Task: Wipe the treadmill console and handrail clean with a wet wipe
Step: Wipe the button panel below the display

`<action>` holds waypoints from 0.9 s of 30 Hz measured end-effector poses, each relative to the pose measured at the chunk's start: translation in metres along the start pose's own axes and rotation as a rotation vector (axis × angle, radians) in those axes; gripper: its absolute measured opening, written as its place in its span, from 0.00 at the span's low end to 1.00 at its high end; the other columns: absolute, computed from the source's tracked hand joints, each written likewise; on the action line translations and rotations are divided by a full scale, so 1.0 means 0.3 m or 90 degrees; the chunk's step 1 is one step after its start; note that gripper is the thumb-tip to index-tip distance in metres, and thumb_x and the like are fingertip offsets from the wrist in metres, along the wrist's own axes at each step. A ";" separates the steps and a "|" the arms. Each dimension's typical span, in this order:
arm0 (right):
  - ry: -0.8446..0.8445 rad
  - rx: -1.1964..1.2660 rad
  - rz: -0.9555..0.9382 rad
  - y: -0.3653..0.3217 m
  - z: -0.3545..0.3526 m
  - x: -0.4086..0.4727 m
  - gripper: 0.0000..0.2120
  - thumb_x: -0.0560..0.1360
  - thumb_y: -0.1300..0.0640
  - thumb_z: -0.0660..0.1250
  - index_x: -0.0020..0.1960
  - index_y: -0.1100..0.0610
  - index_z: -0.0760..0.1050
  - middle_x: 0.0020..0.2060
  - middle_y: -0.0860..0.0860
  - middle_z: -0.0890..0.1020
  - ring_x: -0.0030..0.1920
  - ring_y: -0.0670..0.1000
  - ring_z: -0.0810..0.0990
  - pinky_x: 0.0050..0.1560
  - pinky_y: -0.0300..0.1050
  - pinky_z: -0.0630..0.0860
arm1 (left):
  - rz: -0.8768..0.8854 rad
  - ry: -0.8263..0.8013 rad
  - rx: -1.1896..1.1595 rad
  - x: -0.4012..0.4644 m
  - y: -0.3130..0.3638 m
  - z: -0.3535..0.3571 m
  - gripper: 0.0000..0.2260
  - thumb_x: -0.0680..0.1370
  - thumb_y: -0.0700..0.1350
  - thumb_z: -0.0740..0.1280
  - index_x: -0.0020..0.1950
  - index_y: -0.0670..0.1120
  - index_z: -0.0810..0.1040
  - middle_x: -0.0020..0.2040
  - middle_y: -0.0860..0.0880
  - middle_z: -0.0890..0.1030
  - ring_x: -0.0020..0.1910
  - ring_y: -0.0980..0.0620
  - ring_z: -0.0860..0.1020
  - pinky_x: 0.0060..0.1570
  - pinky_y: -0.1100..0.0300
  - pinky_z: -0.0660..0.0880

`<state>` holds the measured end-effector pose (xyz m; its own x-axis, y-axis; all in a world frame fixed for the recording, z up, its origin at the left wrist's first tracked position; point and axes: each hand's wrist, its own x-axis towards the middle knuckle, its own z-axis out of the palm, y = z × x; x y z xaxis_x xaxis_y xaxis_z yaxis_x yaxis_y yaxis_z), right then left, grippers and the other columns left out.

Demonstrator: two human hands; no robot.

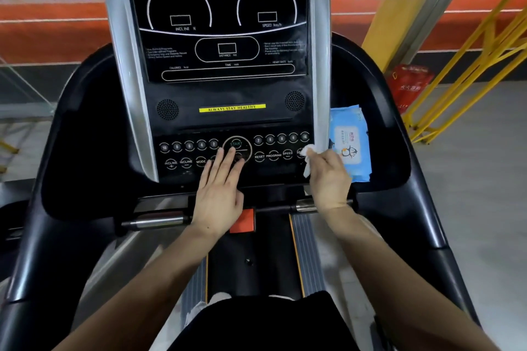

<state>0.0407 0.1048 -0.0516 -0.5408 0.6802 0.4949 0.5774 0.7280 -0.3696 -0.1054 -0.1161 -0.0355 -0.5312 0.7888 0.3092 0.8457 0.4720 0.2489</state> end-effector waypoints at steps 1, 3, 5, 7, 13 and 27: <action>-0.046 0.045 0.025 -0.005 0.012 -0.035 0.07 0.76 0.63 0.73 0.54 0.57 0.84 0.39 0.55 0.77 0.39 0.58 0.77 0.31 0.51 0.77 | -0.010 0.000 -0.001 -0.004 0.009 0.003 0.33 0.76 0.37 0.65 0.81 0.45 0.65 0.85 0.46 0.57 0.85 0.46 0.48 0.82 0.42 0.53; -0.125 0.250 0.212 -0.057 0.028 -0.056 0.08 0.78 0.54 0.70 0.41 0.55 0.79 0.37 0.54 0.76 0.40 0.55 0.76 0.40 0.55 0.76 | -0.033 0.002 -0.003 -0.010 0.028 0.005 0.32 0.76 0.37 0.65 0.81 0.45 0.65 0.85 0.46 0.57 0.85 0.47 0.48 0.82 0.42 0.53; -0.197 0.394 0.328 -0.146 0.037 -0.041 0.15 0.76 0.46 0.66 0.36 0.54 0.71 0.36 0.48 0.76 0.38 0.49 0.75 0.44 0.52 0.74 | -0.054 0.004 -0.009 -0.017 0.057 0.009 0.32 0.75 0.36 0.65 0.81 0.45 0.66 0.85 0.46 0.57 0.85 0.47 0.49 0.82 0.43 0.53; -0.245 0.454 0.301 -0.202 0.037 -0.022 0.15 0.74 0.44 0.65 0.35 0.52 0.69 0.34 0.42 0.74 0.35 0.44 0.72 0.41 0.47 0.70 | -0.065 0.006 -0.007 -0.027 0.088 0.013 0.32 0.75 0.36 0.65 0.80 0.44 0.67 0.84 0.45 0.58 0.85 0.46 0.50 0.82 0.43 0.53; -0.217 0.447 0.346 0.022 -0.016 -0.001 0.12 0.74 0.43 0.65 0.39 0.50 0.74 0.32 0.40 0.74 0.34 0.41 0.73 0.44 0.47 0.73 | -0.071 0.004 -0.003 -0.057 0.118 0.011 0.31 0.76 0.36 0.65 0.80 0.44 0.67 0.85 0.46 0.57 0.85 0.47 0.50 0.82 0.43 0.53; -0.200 0.311 0.131 -0.114 0.009 -0.003 0.16 0.82 0.51 0.61 0.38 0.35 0.67 0.44 0.42 0.72 0.43 0.42 0.69 0.43 0.33 0.66 | -0.091 0.022 -0.022 -0.047 0.056 0.003 0.31 0.75 0.36 0.64 0.79 0.46 0.67 0.84 0.46 0.58 0.85 0.47 0.50 0.83 0.44 0.52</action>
<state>0.0197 0.0795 -0.0415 -0.6448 0.7500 0.1470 0.3826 0.4832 -0.7875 -0.0836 -0.1190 -0.0364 -0.6476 0.7003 0.3003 0.7598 0.5635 0.3243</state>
